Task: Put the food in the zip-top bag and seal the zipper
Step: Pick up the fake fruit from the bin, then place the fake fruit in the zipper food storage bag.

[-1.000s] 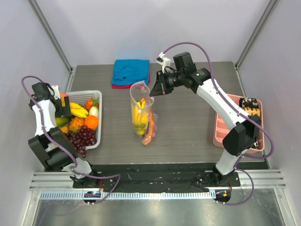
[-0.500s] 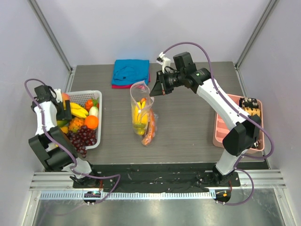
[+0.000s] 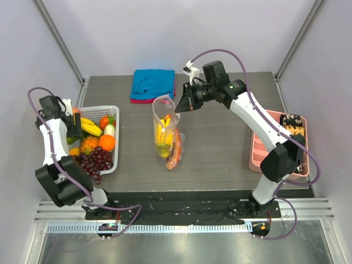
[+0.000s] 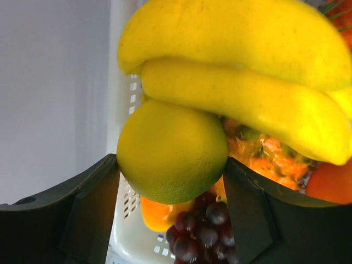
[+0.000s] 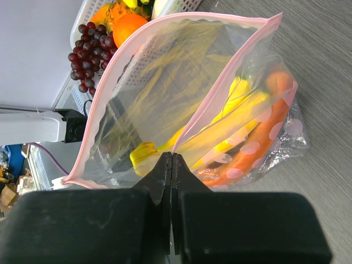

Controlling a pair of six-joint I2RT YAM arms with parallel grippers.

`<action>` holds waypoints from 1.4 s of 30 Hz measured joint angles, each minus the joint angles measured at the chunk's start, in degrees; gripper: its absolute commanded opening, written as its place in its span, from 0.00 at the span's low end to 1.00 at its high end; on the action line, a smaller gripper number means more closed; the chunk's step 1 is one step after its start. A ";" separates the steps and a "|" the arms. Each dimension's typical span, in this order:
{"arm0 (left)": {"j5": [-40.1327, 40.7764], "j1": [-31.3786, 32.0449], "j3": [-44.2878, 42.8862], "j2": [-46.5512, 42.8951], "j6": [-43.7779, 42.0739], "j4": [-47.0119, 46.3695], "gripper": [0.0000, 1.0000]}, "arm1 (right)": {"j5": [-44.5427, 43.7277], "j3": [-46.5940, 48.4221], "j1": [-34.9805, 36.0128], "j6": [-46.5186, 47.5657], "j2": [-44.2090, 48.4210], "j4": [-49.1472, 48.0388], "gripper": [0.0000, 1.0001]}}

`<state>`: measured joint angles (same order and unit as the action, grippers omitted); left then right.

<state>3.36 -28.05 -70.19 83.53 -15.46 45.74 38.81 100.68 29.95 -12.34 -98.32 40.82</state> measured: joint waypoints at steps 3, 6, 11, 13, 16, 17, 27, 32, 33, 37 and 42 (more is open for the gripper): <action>-0.42 0.15 -4.66 -1.44 0.24 2.84 0.59 | -0.07 0.00 0.00 0.00 0.00 0.00 0.01; -1.07 0.48 -11.52 -2.84 0.44 4.63 0.59 | -0.17 0.00 0.00 0.00 0.00 0.00 0.01; -2.91 4.13 -22.16 -5.18 1.53 6.91 0.59 | -0.31 0.00 0.00 0.09 0.00 0.02 0.01; -3.08 7.52 -25.33 -5.57 1.79 8.59 0.58 | -0.37 0.00 0.00 0.22 0.00 0.02 0.01; -6.97 11.30 -28.52 -5.60 3.08 11.32 0.59 | -0.37 0.00 0.00 0.44 0.00 0.04 0.01; -9.35 12.00 -29.40 -5.60 3.80 12.44 0.59 | -0.39 0.00 0.00 0.48 0.00 0.07 0.01; -31.41 32.04 -32.30 -11.13 14.58 10.78 0.64 | -0.39 0.00 0.00 0.42 0.00 0.04 0.01; -33.00 44.06 -33.83 -8.02 17.99 8.20 0.68 | -0.39 0.24 0.00 0.17 0.00 0.07 0.01; -32.92 46.16 -34.07 -6.82 18.51 7.63 0.68 | -0.37 0.42 0.00 0.15 0.00 0.09 0.01; -30.71 52.24 -34.47 -1.73 19.89 6.60 0.68 | -0.37 1.27 0.00 -0.02 0.02 0.13 0.01; -27.41 55.06 -34.45 2.40 20.68 6.45 0.69 | -0.35 2.40 0.00 -0.17 0.11 0.61 0.01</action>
<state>-24.05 27.00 -104.64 85.93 5.21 52.18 38.46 103.09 29.95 -12.51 -98.21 41.43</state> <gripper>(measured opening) 0.736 0.015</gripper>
